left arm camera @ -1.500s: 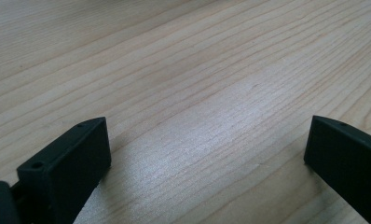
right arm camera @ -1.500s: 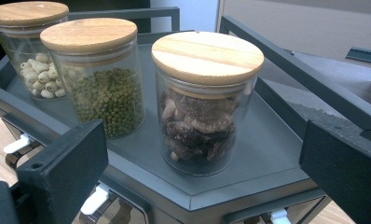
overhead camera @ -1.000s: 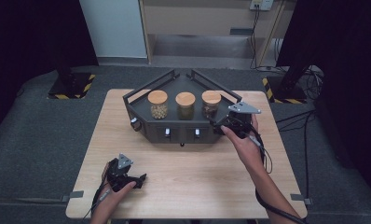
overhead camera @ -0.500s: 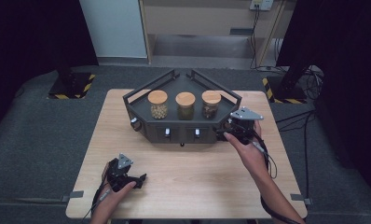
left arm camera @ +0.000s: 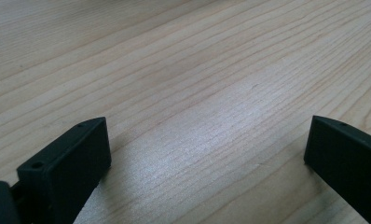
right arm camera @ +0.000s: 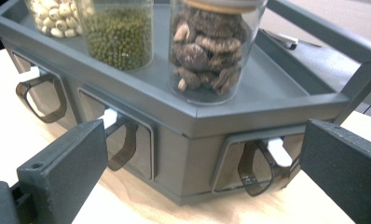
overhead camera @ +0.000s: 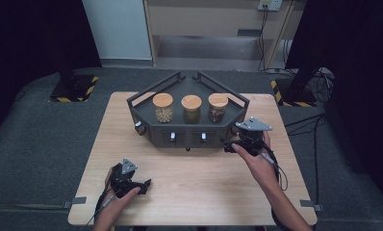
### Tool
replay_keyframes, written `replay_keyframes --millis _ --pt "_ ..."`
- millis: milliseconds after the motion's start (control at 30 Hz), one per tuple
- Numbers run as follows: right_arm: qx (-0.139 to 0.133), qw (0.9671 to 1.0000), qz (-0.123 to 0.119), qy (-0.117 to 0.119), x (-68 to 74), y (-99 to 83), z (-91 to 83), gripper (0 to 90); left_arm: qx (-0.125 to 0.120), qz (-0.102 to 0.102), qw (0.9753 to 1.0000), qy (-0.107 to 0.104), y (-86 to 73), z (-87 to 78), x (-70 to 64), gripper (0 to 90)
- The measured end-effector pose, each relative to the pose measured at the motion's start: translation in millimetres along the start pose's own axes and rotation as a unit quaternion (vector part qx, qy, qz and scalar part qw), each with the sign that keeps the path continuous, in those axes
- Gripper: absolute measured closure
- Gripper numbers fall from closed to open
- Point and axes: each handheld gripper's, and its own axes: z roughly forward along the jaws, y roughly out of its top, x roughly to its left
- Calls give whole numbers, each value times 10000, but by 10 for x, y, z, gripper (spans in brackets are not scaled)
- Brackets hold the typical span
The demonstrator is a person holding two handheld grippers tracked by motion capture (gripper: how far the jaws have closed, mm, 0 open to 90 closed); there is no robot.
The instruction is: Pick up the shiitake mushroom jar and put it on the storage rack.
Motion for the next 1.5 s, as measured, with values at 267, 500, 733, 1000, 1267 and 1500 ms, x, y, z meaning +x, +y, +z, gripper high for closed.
replay_keyframes --millis 267,500,733,1000,1267,1500 --pt "62 10000 7 6 7 -65 -19 14 0 1 10000 0 0 0 0 0" --pt "84 9999 60 15 -7 -138 -56 13 0 0 10000 0 0 0 0 0" --pt "139 9999 74 19 -20 -209 -85 19 -1 -2 10000 0 0 0 0 0" --pt "188 9998 101 57 -12 -294 -109 18 -2 -2 10000 0 0 0 0 0" --pt "216 9996 127 99 0 -372 -142 18 -2 -2 10000 0 0 0 0 0" --pt "219 9996 109 135 15 -418 -170 20 -2 -3 10000 1 0 0 -1 0"
